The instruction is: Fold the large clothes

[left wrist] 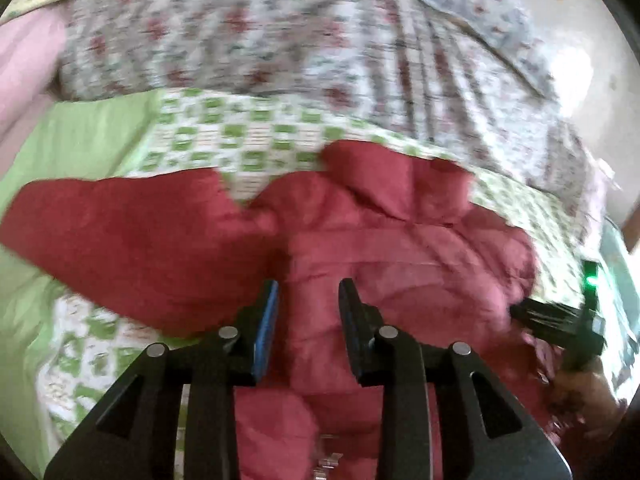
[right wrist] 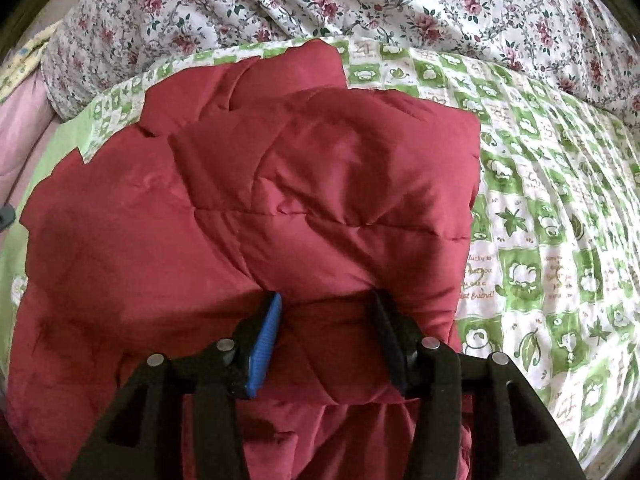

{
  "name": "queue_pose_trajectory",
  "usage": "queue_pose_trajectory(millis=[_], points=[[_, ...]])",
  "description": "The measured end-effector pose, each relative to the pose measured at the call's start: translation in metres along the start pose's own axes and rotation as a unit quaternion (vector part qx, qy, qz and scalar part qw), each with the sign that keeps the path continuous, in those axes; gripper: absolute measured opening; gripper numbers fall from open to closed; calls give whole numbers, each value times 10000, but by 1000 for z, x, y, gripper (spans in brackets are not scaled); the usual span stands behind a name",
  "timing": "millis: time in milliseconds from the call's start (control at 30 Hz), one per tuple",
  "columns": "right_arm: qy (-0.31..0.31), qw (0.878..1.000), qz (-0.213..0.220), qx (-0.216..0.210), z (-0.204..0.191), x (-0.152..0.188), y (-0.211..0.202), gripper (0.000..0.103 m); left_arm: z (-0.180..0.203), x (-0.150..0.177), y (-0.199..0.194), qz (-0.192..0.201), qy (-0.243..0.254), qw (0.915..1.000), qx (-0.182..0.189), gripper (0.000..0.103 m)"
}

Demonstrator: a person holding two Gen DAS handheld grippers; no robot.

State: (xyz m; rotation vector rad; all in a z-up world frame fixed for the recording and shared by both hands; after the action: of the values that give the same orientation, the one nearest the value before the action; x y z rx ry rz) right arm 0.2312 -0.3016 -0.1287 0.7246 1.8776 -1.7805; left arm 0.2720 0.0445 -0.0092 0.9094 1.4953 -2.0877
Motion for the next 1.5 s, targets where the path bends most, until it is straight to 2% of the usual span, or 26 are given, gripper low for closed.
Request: queue_pose_trajectory(millis=[67,100,167,267,367,467,567,600,633,667,700,733,767,833,933,1033,1233,1400,1500], points=[[-67,10000,3,58,-1,-3,3,49,23,3,12,-187,256,9993,212,28],[-73,10000,12,55,-1,-2,3,49,32,5,18,-258,379,9988,197,28],[-10,10000,15,-4,2,-1,4,49,45,13,40,-509,570,9971,-37,28],[48,10000,-24,-44,6,0,5,50,36,26,70,-940,345,9946,-266,28],[47,9999,24,-88,6,1,4,53,27,35,79,-1027,214,9942,-214,28],[-10,9996,154,-245,4,4,4,62,26,40,83,-1056,194,9939,-241,29],[-16,9999,-86,-60,-1,-3,-1,63,32,43,85,-1059,292,9931,-403,29],[88,9999,-75,-22,-2,-6,-6,68,32,44,86,-1063,284,9930,-423,29],[270,9994,111,-175,-3,-11,-17,71,32,44,86,-1064,259,9931,-425,29],[313,9984,322,-350,-5,-14,-26,78,31,44,87,-1071,224,9931,-416,29],[260,9973,539,-423,-10,-16,-35,92,30,44,88,-1079,193,9932,-404,29],[62,9968,739,-294,-18,-19,-42,100,29,44,88,-1086,156,9932,-385,28],[-75,9968,772,-180,-23,-20,-42,103,29,44,88,-1091,133,9933,-370,28],[-305,9976,609,-155,-31,-19,-31,103,28,44,87,-1090,122,9934,-343,28],[-392,9987,-269,175,-23,-3,16,103,23,44,81,-1087,-33,9938,-232,28],[-172,9997,-132,-102,-12,-1,19,103,20,47,82,-1082,-126,9939,-189,28],[-306,9993,-222,53,-19,1,22,103,18,45,83,-1093,-176,9938,-115,28],[-232,9994,-275,-20,-17,-4,17,103,10,43,57,-975,-413,9942,178,29],[-25,9996,-243,-156,-16,-6,-1,103,-3,41,35,-802,-549,9952,145,36]])
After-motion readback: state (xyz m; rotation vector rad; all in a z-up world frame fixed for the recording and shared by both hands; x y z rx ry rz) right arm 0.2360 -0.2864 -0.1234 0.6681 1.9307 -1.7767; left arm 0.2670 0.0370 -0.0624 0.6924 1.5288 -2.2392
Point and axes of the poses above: each gripper's, at about its wrist camera, not at the fingertips, and y roughly the way its jaws point, z to its right, x to its underside, the point moved 2 cm from there along y, roughly the way its jaws point, and after that the axes turned 2 degrees about z, right-handed, at the moved point
